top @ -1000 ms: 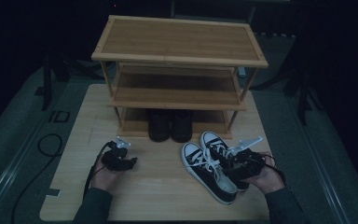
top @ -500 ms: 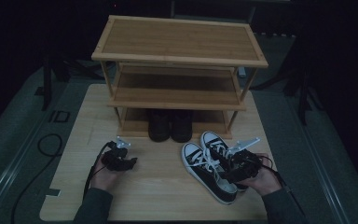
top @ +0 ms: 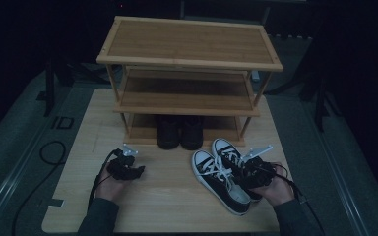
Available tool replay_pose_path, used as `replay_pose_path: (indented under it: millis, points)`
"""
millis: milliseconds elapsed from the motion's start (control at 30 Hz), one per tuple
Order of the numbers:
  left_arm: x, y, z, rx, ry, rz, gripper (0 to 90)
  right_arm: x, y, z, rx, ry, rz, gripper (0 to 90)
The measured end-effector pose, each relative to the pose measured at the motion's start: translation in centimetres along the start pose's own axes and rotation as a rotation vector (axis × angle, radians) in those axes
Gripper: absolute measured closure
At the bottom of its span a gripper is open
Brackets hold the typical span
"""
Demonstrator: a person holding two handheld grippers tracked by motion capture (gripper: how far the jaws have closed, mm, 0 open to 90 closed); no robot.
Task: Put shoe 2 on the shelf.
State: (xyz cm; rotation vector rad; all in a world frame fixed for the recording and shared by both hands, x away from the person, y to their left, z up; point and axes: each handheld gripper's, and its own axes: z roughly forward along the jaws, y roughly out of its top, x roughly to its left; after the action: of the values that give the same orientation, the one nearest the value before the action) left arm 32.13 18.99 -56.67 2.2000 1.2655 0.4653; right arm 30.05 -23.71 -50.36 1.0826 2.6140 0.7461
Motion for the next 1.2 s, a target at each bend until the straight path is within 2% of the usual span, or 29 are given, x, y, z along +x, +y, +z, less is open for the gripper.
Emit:
replay_pose_path:
  millis: [167,200,300,567,700,800,900,1067,1200]
  points:
    - [0.0,0.0,0.0,0.000,-0.001,0.000,48.7,0.2,-0.1,0.3,0.031,-0.004,-0.005,44.1]
    - [0.0,0.0,0.0,0.000,-0.001,0.000,48.7,0.3,-0.1,0.6,0.042,-0.005,-0.009,48.2]
    - [0.0,0.0,0.0,0.001,-0.001,0.000,48.7,0.3,0.1,1.3,0.054,0.003,0.005,53.1]
    - [0.0,0.0,0.0,0.000,-0.001,-0.001,48.7,0.2,0.4,2.1,0.040,0.012,-0.006,58.6]
    - [0.0,0.0,0.0,0.000,0.000,-0.001,48.7,0.3,0.4,2.6,0.042,0.007,0.001,57.2]
    - [0.0,0.0,0.0,0.001,-0.001,0.000,48.7,0.5,0.5,3.2,0.042,-0.007,0.007,61.2]
    - [0.0,0.0,0.0,-0.001,-0.001,-0.001,48.7,0.4,0.6,3.3,0.041,0.002,0.019,63.5]
    - [0.0,0.0,0.0,-0.001,0.001,-0.002,48.6,0.3,0.6,3.5,0.041,0.002,0.030,62.4]
    - [0.0,0.0,0.0,-0.001,0.001,-0.001,48.4,0.4,0.5,3.7,0.028,-0.003,0.032,71.3]
